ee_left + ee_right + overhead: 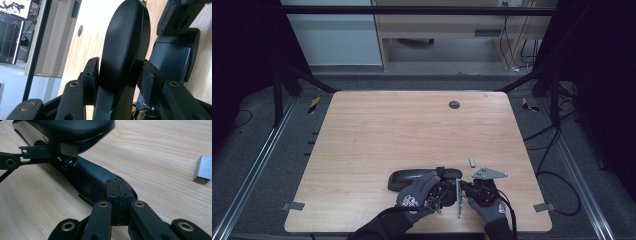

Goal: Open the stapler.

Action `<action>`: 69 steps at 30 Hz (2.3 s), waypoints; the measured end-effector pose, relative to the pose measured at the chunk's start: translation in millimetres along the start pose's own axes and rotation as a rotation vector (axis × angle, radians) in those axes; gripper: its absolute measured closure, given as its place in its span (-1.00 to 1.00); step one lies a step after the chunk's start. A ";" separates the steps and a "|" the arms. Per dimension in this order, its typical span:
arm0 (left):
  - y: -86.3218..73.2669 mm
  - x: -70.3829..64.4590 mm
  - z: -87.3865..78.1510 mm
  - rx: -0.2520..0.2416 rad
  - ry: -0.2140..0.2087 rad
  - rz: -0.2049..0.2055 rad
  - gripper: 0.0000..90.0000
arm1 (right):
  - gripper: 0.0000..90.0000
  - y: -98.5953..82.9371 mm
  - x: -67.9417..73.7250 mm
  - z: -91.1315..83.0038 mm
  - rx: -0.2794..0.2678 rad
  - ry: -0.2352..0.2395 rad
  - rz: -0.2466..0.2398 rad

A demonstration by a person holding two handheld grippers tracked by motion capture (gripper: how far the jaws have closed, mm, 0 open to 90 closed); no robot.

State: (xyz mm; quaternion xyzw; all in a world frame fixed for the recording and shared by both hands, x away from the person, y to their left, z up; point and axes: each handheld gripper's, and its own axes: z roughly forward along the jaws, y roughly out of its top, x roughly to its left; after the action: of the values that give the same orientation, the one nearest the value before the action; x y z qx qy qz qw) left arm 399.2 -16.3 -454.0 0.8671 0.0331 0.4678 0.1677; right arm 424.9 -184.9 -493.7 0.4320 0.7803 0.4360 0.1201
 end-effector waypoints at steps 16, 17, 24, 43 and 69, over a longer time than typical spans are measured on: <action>0.3 0.1 -0.1 0.002 -0.001 0.001 0.22 | 1.00 -0.7 3.3 8.5 0.018 0.017 -0.011; 0.3 0.2 -0.1 0.002 -0.001 0.001 0.22 | 1.00 -0.7 3.6 8.6 0.018 0.017 -0.012; 0.2 0.7 -0.2 0.002 -0.008 -0.003 0.22 | 1.00 -1.1 6.7 10.0 0.016 0.019 -0.016; -4.9 16.9 -11.8 -0.038 -0.010 -0.086 0.23 | 1.00 -0.5 6.3 10.4 0.017 0.020 0.008; -25.7 53.9 -37.0 -0.110 -0.036 -0.255 0.26 | 1.00 0.2 7.1 9.5 0.025 0.015 0.024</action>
State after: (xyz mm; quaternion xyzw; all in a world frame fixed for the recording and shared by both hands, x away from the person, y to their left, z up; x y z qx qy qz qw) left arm 401.6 29.1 -400.4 0.8537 0.1142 0.4284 0.2734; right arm 426.2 -173.9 -497.8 0.4396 0.7813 0.4308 0.1038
